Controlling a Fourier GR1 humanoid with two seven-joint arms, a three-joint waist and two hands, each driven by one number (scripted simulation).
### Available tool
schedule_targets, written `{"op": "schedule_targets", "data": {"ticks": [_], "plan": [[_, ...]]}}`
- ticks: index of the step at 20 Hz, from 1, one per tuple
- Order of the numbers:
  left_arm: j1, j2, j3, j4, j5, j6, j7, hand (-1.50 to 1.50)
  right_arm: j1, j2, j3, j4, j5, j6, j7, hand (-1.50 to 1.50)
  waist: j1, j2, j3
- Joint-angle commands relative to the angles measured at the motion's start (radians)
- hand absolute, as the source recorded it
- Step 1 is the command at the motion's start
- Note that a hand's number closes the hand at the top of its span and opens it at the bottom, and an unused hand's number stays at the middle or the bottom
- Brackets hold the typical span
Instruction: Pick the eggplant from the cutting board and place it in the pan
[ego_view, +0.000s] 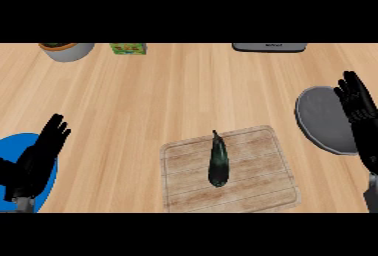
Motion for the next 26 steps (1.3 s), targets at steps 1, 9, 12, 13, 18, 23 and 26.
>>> {"op": "schedule_targets", "data": {"ticks": [1, 9, 12, 13, 18, 23, 26], "plan": [[-0.087, -0.041, -0.014, 0.044, -0.004, -0.015, 0.017, 0.00, -0.121, 0.033, 0.103, 0.064, 0.072, 0.020, 0.038, 1.50, -0.002, 0.002, 0.012], [-0.165, -0.146, -0.213, -0.084, 0.017, -0.077, 0.155, 0.00, -0.394, 0.013, 0.449, 0.263, 0.485, 0.053, 0.083, -1.50, 0.077, 0.020, 0.011], [-0.163, -0.194, -0.224, -0.089, -0.002, -0.005, 0.202, 0.00, -0.415, 0.186, 0.426, 0.438, 0.490, -0.081, -0.111, -1.50, 0.030, 0.009, 0.014], [-0.179, -0.184, -0.210, -0.097, 0.013, -0.006, 0.236, 0.00, -0.417, 0.236, 0.456, 0.445, 0.533, -0.136, -0.119, -1.50, 0.025, 0.007, 0.014], [-0.128, -0.187, -0.216, -0.135, -0.013, 0.015, 0.220, 0.00, -0.544, 0.158, 0.588, 0.519, 0.579, 0.189, 0.077, -1.50, 0.026, -0.001, 0.010], [-0.128, -0.174, -0.220, -0.122, -0.010, -0.018, 0.213, 0.00, -0.692, 0.175, 0.761, 0.587, 0.694, 0.451, 0.341, -1.50, 0.051, -0.006, 0.005], [-0.142, -0.198, -0.226, -0.107, -0.012, -0.011, 0.210, 0.00, -0.743, 0.245, 0.830, 0.615, 0.695, 0.624, 0.468, -1.50, 0.027, -0.004, 0.006]]}}
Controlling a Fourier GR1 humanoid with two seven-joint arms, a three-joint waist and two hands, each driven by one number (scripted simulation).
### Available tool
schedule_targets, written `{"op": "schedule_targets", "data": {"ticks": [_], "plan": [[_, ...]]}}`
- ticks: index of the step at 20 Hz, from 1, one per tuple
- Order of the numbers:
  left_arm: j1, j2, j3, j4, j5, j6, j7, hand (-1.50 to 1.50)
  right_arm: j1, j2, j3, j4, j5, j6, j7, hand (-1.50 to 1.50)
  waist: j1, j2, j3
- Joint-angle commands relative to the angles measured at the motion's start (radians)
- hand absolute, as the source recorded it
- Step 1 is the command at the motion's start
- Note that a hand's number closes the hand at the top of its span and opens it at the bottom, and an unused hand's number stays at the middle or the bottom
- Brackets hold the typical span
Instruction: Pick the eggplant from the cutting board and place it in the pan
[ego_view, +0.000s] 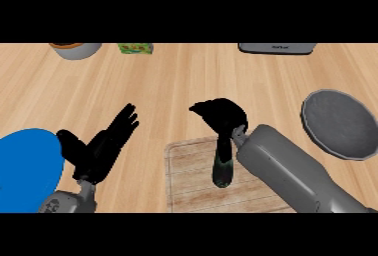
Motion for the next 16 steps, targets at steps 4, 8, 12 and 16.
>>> {"op": "schedule_targets", "data": {"ticks": [4, 8, 12, 16], "plan": [[-0.020, -0.021, 0.005, -0.024, -0.007, 0.046, 0.049, 0.00, -0.169, 0.172, 0.081, 0.125, -0.021, 0.399, 0.298, -1.50, -0.009, 0.000, 0.003], [0.001, -0.033, -0.011, 0.020, -0.032, 0.022, -0.016, 0.00, -0.189, 0.240, 0.111, 0.177, -0.122, 0.552, 0.469, -1.50, -0.008, 0.003, 0.003], [0.033, -0.011, -0.005, -0.038, -0.029, 0.014, 0.014, 0.00, -0.137, 0.242, 0.171, 0.110, -0.233, 0.548, 0.627, -1.50, -0.012, -0.002, 0.004], [0.025, -0.006, 0.023, -0.020, -0.009, -0.019, 0.019, 0.00, -0.169, 0.243, 0.179, 0.148, -0.302, 0.517, 0.664, -1.50, -0.018, 0.002, 0.005]]}}
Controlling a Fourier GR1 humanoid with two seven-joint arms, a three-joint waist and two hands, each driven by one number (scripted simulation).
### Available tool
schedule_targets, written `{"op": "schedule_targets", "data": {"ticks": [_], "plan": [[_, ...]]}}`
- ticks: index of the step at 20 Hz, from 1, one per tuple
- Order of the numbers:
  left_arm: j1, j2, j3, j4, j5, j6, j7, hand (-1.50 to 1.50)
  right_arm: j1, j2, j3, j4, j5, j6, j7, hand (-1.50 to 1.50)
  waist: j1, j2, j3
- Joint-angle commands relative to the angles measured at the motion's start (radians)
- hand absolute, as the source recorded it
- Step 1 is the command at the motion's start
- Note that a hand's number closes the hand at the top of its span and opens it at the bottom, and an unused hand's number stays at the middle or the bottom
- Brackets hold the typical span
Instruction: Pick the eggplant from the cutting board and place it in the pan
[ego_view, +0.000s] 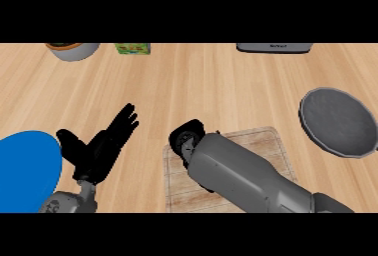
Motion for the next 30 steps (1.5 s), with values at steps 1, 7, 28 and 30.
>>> {"op": "schedule_targets", "data": {"ticks": [1, 7, 28, 30], "plan": [[0.076, -0.009, -0.012, -0.019, -0.024, -0.012, -0.052, 0.00, -0.014, 0.023, -0.001, 0.008, -0.050, 0.048, 0.161, -1.50, -0.009, 0.000, 0.001], [0.032, -0.035, -0.005, 0.007, -0.049, 0.020, -0.020, 0.00, 0.035, 0.023, 0.103, -0.017, 0.004, 0.024, 0.185, -1.50, -0.024, -0.001, 0.001], [0.054, -0.053, 0.059, -0.029, -0.054, -0.040, 0.013, 0.00, 0.142, -0.042, 0.082, 0.042, 0.357, -0.054, -0.075, 1.50, -0.021, 0.003, 0.002], [0.047, -0.034, 0.081, -0.033, -0.038, -0.070, 0.018, 0.00, 0.147, -0.085, 0.120, -0.032, 0.397, -0.032, -0.140, 1.50, -0.021, 0.003, 0.002]]}}
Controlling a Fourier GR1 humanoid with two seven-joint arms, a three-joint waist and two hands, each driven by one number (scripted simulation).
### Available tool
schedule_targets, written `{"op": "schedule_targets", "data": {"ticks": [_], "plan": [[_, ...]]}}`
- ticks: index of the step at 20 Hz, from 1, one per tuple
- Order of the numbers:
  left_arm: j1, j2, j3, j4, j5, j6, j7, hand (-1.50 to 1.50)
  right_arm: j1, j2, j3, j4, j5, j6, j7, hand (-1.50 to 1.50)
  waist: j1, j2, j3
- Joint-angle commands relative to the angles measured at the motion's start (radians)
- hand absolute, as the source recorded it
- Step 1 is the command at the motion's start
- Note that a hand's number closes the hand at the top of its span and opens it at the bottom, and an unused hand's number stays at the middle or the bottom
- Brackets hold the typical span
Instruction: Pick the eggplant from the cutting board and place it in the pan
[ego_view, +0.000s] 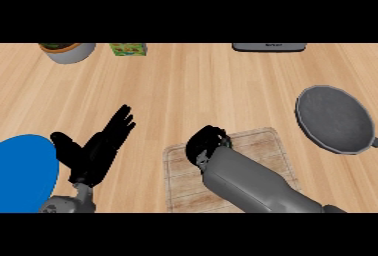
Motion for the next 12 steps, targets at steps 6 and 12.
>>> {"op": "schedule_targets", "data": {"ticks": [6, 12], "plan": [[-0.007, 0.006, 0.033, 0.015, 0.005, -0.060, 0.003, 0.00, 0.001, 0.022, 0.066, 0.105, 0.217, -0.109, -0.230, 1.50, 0.003, 0.006, -0.001], [0.049, 0.005, 0.060, -0.010, 0.002, -0.028, -0.019, 0.00, 0.181, -0.119, -0.025, -0.162, 0.231, -0.365, -0.176, 1.50, -0.051, -0.008, 0.000]]}}
